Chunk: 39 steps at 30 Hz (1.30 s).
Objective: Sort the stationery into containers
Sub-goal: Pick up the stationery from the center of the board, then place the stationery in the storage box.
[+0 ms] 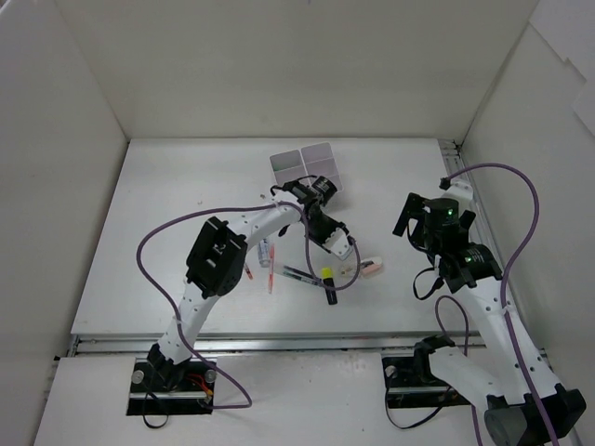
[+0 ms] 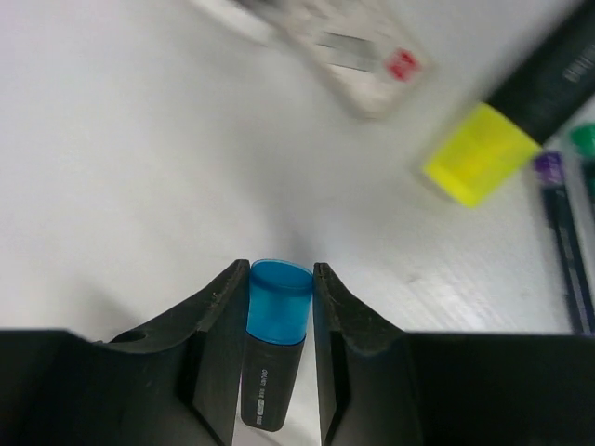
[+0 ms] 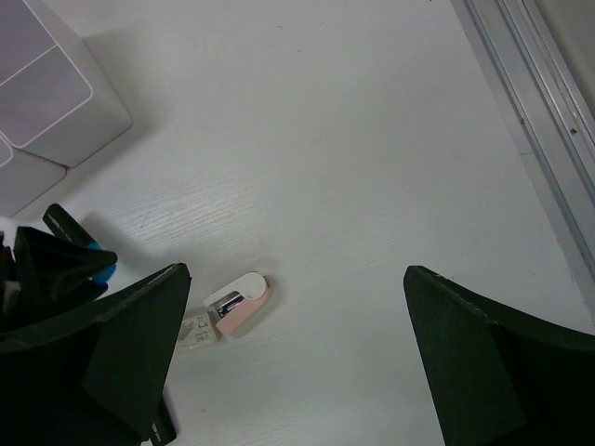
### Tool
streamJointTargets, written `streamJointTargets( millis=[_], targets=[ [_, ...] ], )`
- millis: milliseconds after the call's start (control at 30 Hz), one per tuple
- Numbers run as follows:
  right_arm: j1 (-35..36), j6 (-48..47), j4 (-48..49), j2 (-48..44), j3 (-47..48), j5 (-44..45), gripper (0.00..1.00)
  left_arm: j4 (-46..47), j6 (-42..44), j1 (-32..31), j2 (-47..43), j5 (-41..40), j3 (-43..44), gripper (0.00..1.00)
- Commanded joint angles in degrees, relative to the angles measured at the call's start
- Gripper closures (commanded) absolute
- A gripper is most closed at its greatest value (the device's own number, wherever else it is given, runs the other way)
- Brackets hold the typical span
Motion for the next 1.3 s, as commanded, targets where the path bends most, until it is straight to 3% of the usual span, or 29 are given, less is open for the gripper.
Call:
streamJointTargets(
  millis=[0,167,267,300,367,400,500,567,633,800,1267],
  targets=[
    [-0.5,-0.2,2.6,-1.2,0.4,0.8,0.03,4.7,-10.8,3.1,-4.0,11.8,8.0,1.0],
    [-0.4,-0.1,3.2,-2.9,-1.2,-0.6,0.03,15.8,-25.5,9.2,-11.3,25.2,5.6,1.0],
    [-0.6,-0.2,3.4,-4.2,-1.9,-0.5,0.02,33.0,-44.2,13.0,-15.4,26.6,0.3,1.0],
    [-0.6,-0.2,3.5,-4.8,-1.9,-0.8,0.03,42.5,-55.1,14.1,-16.1,25.9,-0.8,0.99],
    [-0.6,0.0,3.8,-5.0,-2.5,-0.8,0.02,59.2,-68.9,16.4,-16.9,23.2,-3.5,0.97],
    [-0.8,0.1,3.8,-5.2,-2.7,-0.8,0.02,63.8,-80.9,19.0,-17.0,22.7,-4.2,0.96],
    [-0.7,0.3,3.8,-5.1,-3.1,-0.7,0.02,83.4,-101.0,23.3,-16.4,16.4,-7.9,0.94],
    [-0.7,0.3,3.8,-5.2,-3.4,-0.6,0.02,92.1,-106.6,24.7,-14.9,13.2,-9.2,0.92],
    [-0.6,0.3,3.9,-5.5,-3.6,-0.6,0.02,93.3,-109.1,25.3,-13.0,10.9,-7.4,0.92],
    [-0.8,0.0,3.9,-6.4,-4.2,-0.5,0.02,89.6,-106.0,25.8,-10.0,6.2,-3.6,0.91],
    [-0.9,-0.4,4.3,-5.5,-3.7,1.1,0.02,91.9,-99.5,23.4,-6.1,-3.5,-6.7,0.9]
  ],
)
